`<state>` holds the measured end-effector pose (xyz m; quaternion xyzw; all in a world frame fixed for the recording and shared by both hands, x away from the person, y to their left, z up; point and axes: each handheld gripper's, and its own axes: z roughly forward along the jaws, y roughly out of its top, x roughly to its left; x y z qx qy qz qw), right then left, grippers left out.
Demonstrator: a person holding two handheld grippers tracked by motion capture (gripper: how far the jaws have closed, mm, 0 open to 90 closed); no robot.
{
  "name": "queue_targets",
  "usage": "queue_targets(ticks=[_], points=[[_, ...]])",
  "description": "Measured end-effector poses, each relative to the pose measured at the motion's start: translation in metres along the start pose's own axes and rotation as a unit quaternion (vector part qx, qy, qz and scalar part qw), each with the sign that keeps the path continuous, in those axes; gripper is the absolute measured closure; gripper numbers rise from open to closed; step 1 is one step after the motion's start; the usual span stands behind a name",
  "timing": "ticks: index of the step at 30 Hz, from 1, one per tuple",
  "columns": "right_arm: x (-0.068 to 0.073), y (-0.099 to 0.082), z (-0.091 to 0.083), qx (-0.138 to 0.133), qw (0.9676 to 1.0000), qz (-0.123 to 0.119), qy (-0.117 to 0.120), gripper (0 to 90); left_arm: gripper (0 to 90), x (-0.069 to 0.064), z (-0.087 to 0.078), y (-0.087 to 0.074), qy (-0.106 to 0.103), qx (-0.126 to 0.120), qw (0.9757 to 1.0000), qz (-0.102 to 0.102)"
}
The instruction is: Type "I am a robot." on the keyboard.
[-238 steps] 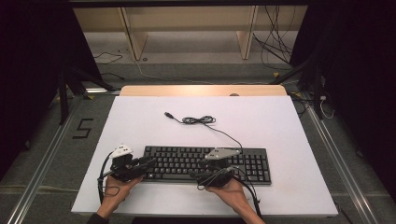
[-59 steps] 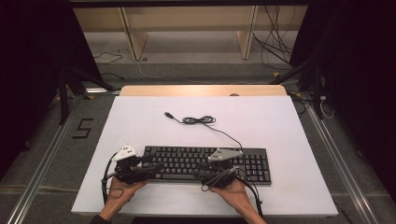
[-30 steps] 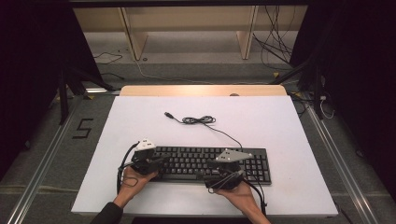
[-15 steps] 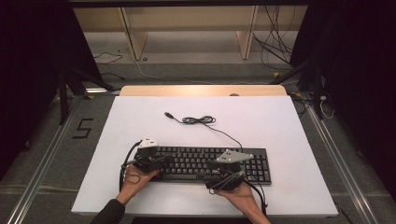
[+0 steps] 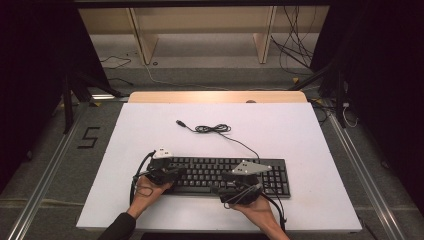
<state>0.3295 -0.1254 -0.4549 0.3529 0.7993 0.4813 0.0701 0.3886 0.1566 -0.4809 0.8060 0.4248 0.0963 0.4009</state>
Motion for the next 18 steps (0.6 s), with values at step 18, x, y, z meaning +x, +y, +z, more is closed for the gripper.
queue_targets(ticks=[18], points=[[-0.001,0.001,0.002,-0.001,1.0,0.002,-0.003,35.6,82.0,0.003,-0.011,0.0,-0.01,-0.016,0.9997,-0.014]])
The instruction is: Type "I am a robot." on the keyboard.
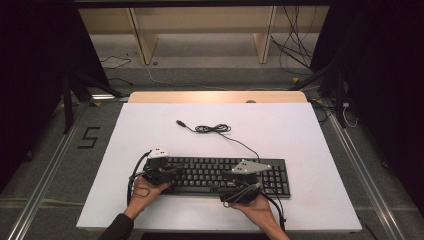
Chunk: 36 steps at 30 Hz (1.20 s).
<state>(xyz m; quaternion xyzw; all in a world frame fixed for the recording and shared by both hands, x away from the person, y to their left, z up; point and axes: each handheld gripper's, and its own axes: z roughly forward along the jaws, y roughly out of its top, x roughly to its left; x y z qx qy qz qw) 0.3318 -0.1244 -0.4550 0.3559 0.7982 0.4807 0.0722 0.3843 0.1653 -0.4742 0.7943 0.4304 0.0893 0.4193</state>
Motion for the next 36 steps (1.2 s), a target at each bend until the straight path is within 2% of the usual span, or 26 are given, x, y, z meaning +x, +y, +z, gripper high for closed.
queue_targets(ticks=[4,10,16,25,32,36], points=[[-0.001,0.001,0.002,0.002,1.0,-0.002,-0.002,36.1,78.4,0.0,-0.006,0.0,-0.01,-0.011,0.9999,-0.002],[-0.003,0.003,0.007,0.011,0.9999,0.001,-0.007,42.7,69.9,-0.001,-0.012,-0.002,-0.021,-0.018,0.9996,-0.008],[-0.005,0.005,0.011,0.019,0.9997,0.0,-0.014,54.2,59.5,-0.003,-0.019,-0.004,-0.031,-0.027,0.9991,-0.007],[-0.011,0.008,0.019,0.03,0.9992,-0.002,-0.026,75.1,43.9,-0.003,-0.029,-0.009,-0.031,-0.039,0.9986,-0.015],[-0.016,0.012,0.026,0.037,0.9987,0.0,-0.034,85.5,38.0,-0.003,-0.037,-0.014,-0.034,-0.052,0.9978,-0.024],[-0.019,0.014,0.032,0.042,0.9981,0.003,-0.044,89.2,36.1,-0.003,-0.039,-0.016,-0.035,-0.056,0.9976,-0.021]])
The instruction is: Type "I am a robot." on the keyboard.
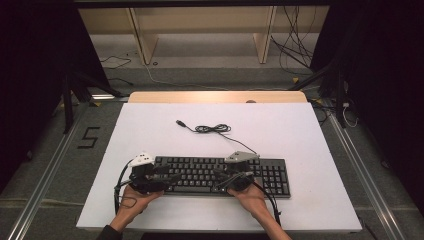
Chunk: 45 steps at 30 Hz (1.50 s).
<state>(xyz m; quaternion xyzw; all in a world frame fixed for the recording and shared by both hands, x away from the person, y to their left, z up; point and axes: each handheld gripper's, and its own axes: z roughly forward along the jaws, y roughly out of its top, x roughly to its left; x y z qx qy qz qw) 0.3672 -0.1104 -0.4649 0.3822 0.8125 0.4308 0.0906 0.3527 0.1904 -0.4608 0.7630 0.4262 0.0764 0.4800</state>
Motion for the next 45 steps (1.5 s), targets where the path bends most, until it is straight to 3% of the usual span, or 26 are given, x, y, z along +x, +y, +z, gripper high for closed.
queue_targets(ticks=[24,45], points=[[-0.002,0.009,0.024,0.023,0.9995,0.005,-0.022,90.0,31.2,-0.004,-0.015,-0.011,-0.002,-0.024,0.9997,0.009],[-0.002,0.006,0.031,0.037,0.9989,0.002,-0.029,90.0,30.8,-0.004,-0.02,-0.014,0.0,-0.035,0.9994,0.008]])
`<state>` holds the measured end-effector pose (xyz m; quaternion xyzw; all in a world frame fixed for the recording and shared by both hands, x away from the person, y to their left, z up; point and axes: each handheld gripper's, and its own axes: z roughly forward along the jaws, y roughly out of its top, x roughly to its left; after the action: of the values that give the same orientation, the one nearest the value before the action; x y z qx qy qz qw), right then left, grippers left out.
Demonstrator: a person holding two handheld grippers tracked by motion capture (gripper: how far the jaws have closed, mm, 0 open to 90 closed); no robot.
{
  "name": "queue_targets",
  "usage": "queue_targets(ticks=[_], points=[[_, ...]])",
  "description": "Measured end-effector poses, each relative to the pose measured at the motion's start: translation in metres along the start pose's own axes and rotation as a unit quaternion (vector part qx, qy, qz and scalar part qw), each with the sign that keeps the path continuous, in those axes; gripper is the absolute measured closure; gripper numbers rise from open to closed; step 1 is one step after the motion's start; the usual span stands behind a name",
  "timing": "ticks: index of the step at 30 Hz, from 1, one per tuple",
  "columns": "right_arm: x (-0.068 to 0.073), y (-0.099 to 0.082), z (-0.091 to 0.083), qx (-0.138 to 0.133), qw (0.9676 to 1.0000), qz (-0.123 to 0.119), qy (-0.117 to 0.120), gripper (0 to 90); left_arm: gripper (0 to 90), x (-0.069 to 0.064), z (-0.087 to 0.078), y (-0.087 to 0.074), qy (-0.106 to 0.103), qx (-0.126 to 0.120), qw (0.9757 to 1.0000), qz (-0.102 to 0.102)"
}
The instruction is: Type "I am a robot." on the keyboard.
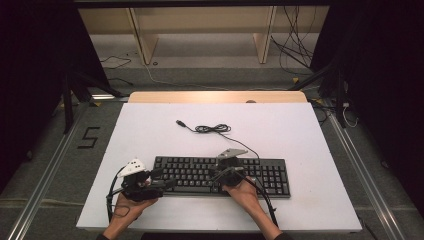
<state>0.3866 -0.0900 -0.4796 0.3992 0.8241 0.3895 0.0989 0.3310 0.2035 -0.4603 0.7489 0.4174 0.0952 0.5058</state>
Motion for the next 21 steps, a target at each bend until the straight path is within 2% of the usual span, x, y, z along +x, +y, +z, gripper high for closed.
queue_targets(ticks=[9,10,16,21], points=[[0.0,0.0,-0.001,-0.003,1.0,0.005,0.0,90.0,30.8,0.001,-0.003,-0.002,0.0,-0.004,1.0,-0.001],[0.0,0.0,-0.002,-0.004,1.0,0.007,0.001,86.1,30.8,0.002,-0.003,-0.002,0.001,-0.005,1.0,-0.001],[-0.001,0.002,-0.011,-0.024,0.9995,0.014,0.012,78.5,30.8,0.002,-0.004,-0.002,0.002,-0.007,1.0,-0.001],[0.001,0.003,-0.015,-0.033,0.9988,0.015,0.033,66.7,30.8,0.001,-0.004,-0.002,0.002,-0.01,1.0,0.001]])
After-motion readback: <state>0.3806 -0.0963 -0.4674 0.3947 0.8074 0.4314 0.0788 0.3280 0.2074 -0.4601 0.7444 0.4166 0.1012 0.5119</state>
